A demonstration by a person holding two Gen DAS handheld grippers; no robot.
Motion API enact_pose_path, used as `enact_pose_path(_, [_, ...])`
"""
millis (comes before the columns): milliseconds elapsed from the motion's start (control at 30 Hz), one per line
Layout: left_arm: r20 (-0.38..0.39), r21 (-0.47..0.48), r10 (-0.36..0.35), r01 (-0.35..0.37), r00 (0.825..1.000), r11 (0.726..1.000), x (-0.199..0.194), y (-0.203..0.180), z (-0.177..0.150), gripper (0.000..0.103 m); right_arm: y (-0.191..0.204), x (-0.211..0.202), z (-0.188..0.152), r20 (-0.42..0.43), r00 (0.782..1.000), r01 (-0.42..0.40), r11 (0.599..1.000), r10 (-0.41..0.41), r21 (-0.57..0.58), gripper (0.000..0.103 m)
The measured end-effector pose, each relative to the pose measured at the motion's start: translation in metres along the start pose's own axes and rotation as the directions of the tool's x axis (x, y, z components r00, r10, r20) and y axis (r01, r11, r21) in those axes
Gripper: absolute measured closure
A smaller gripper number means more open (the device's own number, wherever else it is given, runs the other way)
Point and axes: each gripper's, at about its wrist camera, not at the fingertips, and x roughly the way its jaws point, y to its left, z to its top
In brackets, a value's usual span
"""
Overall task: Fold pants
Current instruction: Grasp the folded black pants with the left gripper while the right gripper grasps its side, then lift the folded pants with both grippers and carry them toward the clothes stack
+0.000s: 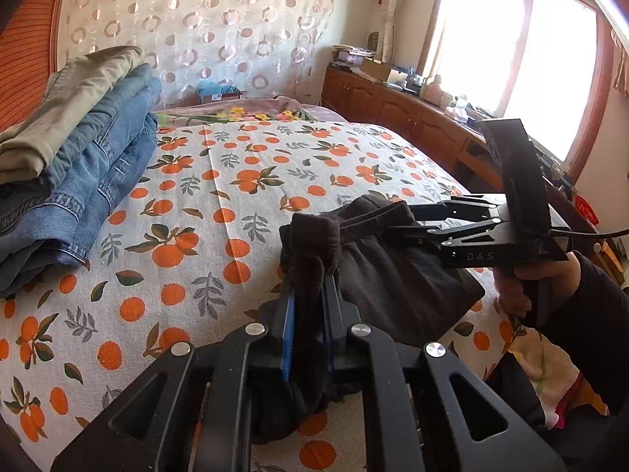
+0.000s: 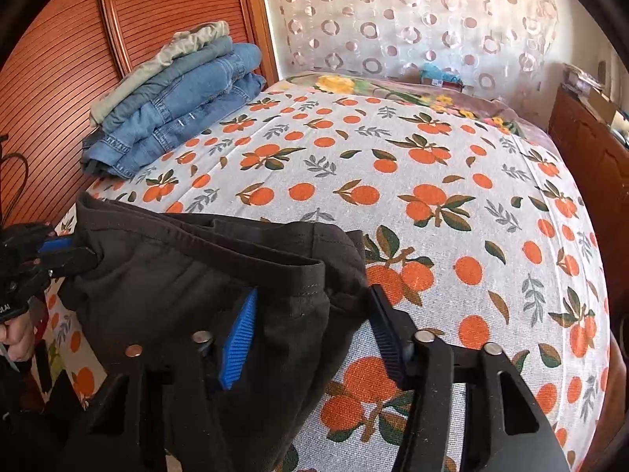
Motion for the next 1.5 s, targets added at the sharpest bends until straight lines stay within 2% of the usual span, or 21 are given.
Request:
enact_pose_path(133, [0.004,-0.004,0.011,-0.011,1.0,1.0,0.0,0.003,0.001,0.09,0.003,-0.001,-0.001,-0.003,0.999,-0.04,0.999,0.04,0.003,0.068])
enact_pose_path(167, [0.004,-0.006,0.013,-0.013,1.0,1.0,0.0,0.005,0.002,0.09,0.003,-0.001,-0.001,-0.005,0.998,-0.055,0.998,0.055,0.006,0.075])
enact_pose_path(300, [0.021,-0.025,0.007,-0.006,1.0,1.0,-0.004,0.011,0.005,0.091,0.002,-0.008,-0.002,0.023,0.998,-0.055,0.998,0.055,0.026,0.085])
enact_pose_path(467, [0.066,-0.037,0.015,-0.013,0.998,0.999,-0.023,0.013,0.011,0.092,0.009,-0.034,0.006,0.1,0.993,-0.057,0.998,0.055,0.018,0.087])
enact_pose_path(633, [0.125,-0.037,0.049,-0.045,0.991,0.998,-0.05,0.014,0.025,0.092,0.021,-0.063,0.033,0.175,0.984,-0.032,0.998,0.04,-0.053,0.087])
enact_pose_path(800, [0.212,-0.05,0.08,-0.071,0.974,0.996,-0.079,0.021,0.045,0.092,0.035,-0.082,0.07,0.237,0.971,-0.007,0.992,0.037,-0.123,0.087])
enact_pose_path(967, [0.258,-0.067,0.131,-0.117,0.957,0.991,-0.095,0.033,0.061,0.092,0.058,-0.094,0.112,0.282,0.958,0.016,0.977,0.045,-0.211,0.087])
enact_pose_path(1133, [0.302,-0.127,0.181,-0.148,0.936,0.981,-0.105,0.053,0.074,0.092,0.083,-0.089,0.159,0.298,0.953,0.043,0.955,0.049,-0.295,0.087])
enact_pose_path(1333, [0.307,-0.153,0.219,-0.179,0.926,0.972,-0.102,0.083,0.096,0.092,0.107,-0.069,0.203,0.291,0.955,0.066,0.922,0.052,-0.381,0.087])
enact_pose_path(1500, [0.327,-0.178,0.238,-0.188,0.915,0.966,-0.102,0.098,0.107,0.092,0.106,-0.055,0.232,0.292,0.954,0.061,0.913,0.065,-0.403,0.087])
